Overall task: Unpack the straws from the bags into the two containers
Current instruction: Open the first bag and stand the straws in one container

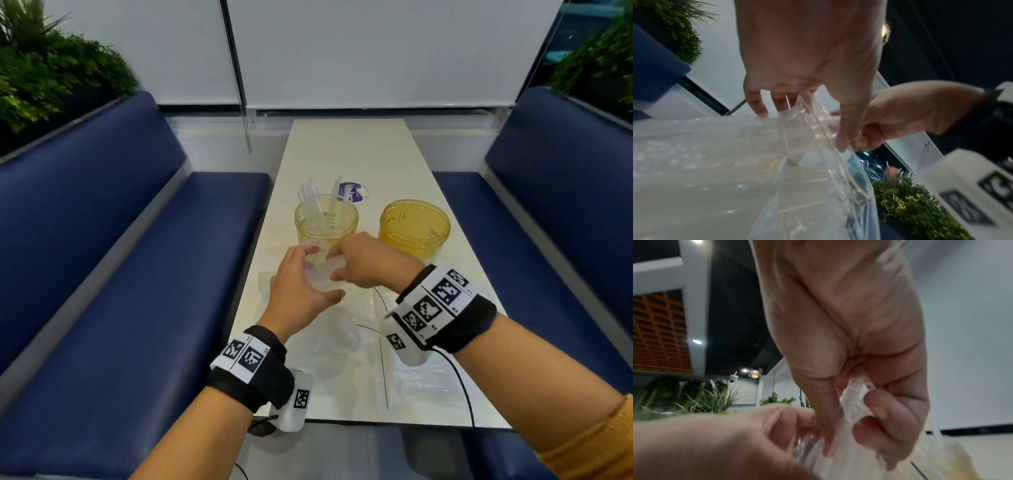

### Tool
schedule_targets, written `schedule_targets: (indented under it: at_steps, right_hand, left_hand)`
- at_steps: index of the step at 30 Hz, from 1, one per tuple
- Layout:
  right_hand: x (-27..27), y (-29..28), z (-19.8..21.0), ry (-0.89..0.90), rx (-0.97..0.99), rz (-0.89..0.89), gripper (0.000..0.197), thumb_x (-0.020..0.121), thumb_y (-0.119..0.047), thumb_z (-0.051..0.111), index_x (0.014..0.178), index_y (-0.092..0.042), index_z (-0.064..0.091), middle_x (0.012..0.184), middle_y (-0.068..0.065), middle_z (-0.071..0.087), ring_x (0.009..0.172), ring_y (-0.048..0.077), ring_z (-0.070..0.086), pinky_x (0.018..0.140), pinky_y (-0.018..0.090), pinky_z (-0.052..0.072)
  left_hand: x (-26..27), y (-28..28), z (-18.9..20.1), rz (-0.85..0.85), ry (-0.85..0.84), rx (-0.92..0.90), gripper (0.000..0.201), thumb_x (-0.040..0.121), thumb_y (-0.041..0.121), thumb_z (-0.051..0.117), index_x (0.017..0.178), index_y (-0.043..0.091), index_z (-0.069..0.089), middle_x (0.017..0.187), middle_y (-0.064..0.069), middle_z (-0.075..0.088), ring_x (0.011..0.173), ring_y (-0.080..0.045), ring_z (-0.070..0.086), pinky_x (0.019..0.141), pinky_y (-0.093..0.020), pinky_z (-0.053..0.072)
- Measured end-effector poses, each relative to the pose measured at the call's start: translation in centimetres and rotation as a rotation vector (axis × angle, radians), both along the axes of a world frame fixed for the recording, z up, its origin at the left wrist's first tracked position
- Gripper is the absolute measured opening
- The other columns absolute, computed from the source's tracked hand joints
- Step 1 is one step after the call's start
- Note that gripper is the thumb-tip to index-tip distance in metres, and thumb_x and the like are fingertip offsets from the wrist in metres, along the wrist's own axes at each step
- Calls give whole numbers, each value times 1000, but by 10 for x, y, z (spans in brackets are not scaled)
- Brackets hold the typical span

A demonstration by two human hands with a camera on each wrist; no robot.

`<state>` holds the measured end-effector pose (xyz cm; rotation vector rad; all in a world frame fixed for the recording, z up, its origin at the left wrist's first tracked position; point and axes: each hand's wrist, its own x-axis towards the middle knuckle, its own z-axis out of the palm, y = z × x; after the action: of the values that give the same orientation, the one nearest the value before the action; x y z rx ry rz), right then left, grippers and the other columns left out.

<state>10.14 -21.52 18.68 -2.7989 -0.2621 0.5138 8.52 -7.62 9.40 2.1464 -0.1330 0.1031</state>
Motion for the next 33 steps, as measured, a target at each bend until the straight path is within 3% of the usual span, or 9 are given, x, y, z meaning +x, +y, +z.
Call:
schedule_targets:
  at_steps: [6, 12, 14, 16, 18, 21, 26, 30, 33]
  right_hand:
    - [0, 10, 30, -56, -41, 53, 44, 96, -23, 65, 136, -9, 56, 128, 11, 63, 113, 26, 62, 83, 28, 46]
    - [0, 9, 41, -78, 102, 48, 42, 91, -27, 70, 131, -17, 62, 119, 5, 65, 97, 22, 64, 73, 26, 47]
    - [3, 6, 35, -87, 341, -13, 48, 85, -31, 77, 129, -19, 60, 105, 3, 68, 75, 17, 66, 64, 24, 50]
    - [5, 6, 28, -84, 623, -101, 63, 78, -41, 83, 130, -23, 52, 99, 3, 67, 71, 14, 67, 63, 25, 54]
    - [5, 11, 17, -123, 691, -144, 69, 72, -57, 81, 126, -27, 50, 100, -3, 62, 84, 8, 63, 72, 25, 54]
    - [2, 25, -10, -314, 569, -109, 58, 65, -73, 75, 97, -28, 57, 87, -9, 61, 77, 6, 60, 70, 31, 56]
    - [8, 38, -34, -624, 574, -76, 37, 81, -59, 67, 77, -28, 46, 77, -8, 55, 67, 10, 54, 59, 28, 46]
    - [13, 44, -37, -723, 623, -54, 25, 86, -45, 67, 84, -27, 50, 78, -10, 56, 67, 10, 57, 61, 32, 55]
    - [17, 47, -30, -757, 670, -33, 18, 89, -39, 66, 87, -29, 51, 80, -12, 57, 69, 9, 59, 63, 33, 57]
  left_hand:
    - [0, -11, 3, 152, -162, 214, 75, 62, 65, 83, 124, 37, 52, 124, 21, 52, 114, -5, 43, 86, -29, 20]
    - [9, -13, 0, 279, -277, 218, 39, 78, 49, 76, 104, 22, 67, 97, 10, 64, 95, -19, 53, 80, -35, 34]
    - [12, -12, 3, 344, -241, 128, 28, 79, 39, 75, 98, 19, 68, 85, 15, 58, 92, -20, 53, 83, -37, 40]
    - [13, -10, 5, 416, -161, -31, 22, 80, 36, 75, 93, 21, 67, 80, 19, 48, 93, -20, 54, 86, -44, 48]
    - [16, -8, 6, 429, -140, -139, 21, 78, 41, 72, 76, 27, 56, 75, 12, 52, 85, -26, 59, 77, -47, 53]
    - [24, -7, 2, 386, -174, -139, 27, 76, 46, 56, 65, 22, 52, 66, -1, 59, 60, -20, 54, 50, -31, 43]
    - [25, -3, 4, 350, -157, -150, 22, 90, 33, 60, 75, 17, 60, 71, 2, 63, 56, -5, 50, 46, -10, 38]
    - [21, -1, 9, 318, -122, -277, 19, 85, 38, 67, 90, 20, 69, 81, 4, 72, 72, -13, 67, 60, -30, 59]
    - [18, 2, 13, 270, -93, -294, 28, 75, 38, 76, 100, 27, 69, 89, 7, 75, 83, -10, 71, 71, -37, 62]
